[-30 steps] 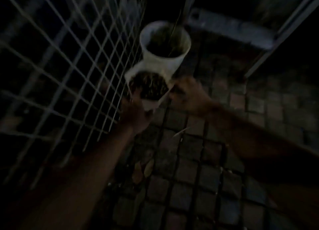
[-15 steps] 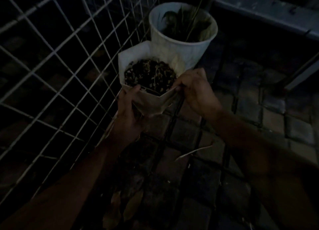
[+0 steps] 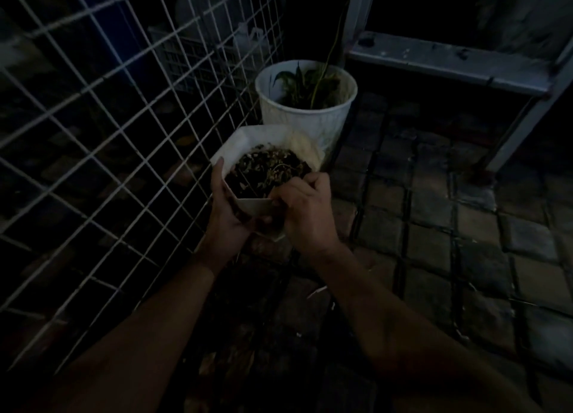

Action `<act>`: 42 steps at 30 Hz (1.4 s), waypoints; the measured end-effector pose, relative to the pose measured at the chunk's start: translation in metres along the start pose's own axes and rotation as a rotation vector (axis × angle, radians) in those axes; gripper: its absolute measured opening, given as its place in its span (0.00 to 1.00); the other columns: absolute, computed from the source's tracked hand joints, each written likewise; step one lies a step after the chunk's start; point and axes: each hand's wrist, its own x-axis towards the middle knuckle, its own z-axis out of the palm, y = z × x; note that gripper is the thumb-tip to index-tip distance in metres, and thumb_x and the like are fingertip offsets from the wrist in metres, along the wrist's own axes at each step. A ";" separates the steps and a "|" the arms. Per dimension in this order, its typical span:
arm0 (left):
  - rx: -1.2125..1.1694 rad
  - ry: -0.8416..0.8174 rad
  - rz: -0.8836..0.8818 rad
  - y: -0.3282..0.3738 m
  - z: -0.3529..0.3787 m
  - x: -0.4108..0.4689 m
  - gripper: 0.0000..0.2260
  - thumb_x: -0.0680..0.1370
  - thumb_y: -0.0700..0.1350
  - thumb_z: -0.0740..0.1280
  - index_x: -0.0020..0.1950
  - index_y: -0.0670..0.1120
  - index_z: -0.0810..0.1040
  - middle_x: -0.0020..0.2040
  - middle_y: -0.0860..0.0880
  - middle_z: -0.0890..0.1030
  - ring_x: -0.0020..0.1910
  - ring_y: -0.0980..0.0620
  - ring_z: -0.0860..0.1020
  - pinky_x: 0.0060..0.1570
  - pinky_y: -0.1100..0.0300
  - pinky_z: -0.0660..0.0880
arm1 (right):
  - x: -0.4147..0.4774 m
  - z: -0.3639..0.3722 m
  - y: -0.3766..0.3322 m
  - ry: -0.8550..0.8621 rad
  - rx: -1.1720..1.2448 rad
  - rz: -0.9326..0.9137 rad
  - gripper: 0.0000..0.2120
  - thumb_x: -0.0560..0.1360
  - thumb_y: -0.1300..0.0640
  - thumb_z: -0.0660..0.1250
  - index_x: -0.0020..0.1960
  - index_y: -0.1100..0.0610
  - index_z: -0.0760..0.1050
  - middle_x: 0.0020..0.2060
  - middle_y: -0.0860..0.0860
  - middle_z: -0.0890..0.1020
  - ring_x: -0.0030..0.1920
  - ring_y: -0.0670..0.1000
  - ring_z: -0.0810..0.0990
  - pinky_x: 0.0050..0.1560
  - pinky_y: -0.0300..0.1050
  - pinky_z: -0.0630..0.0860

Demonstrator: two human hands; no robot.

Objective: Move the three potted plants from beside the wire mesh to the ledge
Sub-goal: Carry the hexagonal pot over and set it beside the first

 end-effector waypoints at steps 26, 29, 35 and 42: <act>-0.046 0.273 -0.119 -0.028 0.056 -0.037 0.63 0.57 0.55 0.87 0.78 0.65 0.46 0.80 0.46 0.63 0.77 0.51 0.68 0.70 0.44 0.75 | -0.053 -0.002 0.046 -0.074 0.827 0.616 0.47 0.68 0.71 0.77 0.78 0.64 0.53 0.76 0.60 0.65 0.76 0.57 0.66 0.75 0.60 0.67; -0.054 0.240 -0.167 -0.030 0.058 -0.030 0.70 0.54 0.63 0.85 0.81 0.56 0.40 0.80 0.46 0.62 0.75 0.58 0.70 0.69 0.56 0.75 | -0.058 0.009 0.047 -0.071 0.933 0.711 0.43 0.70 0.74 0.74 0.78 0.62 0.56 0.77 0.59 0.65 0.77 0.58 0.65 0.76 0.57 0.66; -0.083 0.228 -0.254 -0.037 0.059 -0.024 0.71 0.52 0.58 0.87 0.78 0.59 0.38 0.77 0.38 0.67 0.74 0.39 0.71 0.64 0.33 0.76 | -0.051 0.019 0.058 -0.102 1.121 0.879 0.42 0.71 0.76 0.71 0.79 0.58 0.59 0.76 0.57 0.68 0.76 0.57 0.67 0.67 0.50 0.74; 0.003 0.224 -0.270 -0.036 0.051 -0.020 0.69 0.50 0.58 0.86 0.81 0.56 0.48 0.73 0.50 0.71 0.63 0.62 0.76 0.52 0.77 0.76 | -0.057 0.027 0.060 -0.116 1.200 0.950 0.43 0.72 0.75 0.72 0.80 0.54 0.59 0.73 0.53 0.73 0.71 0.52 0.75 0.61 0.49 0.79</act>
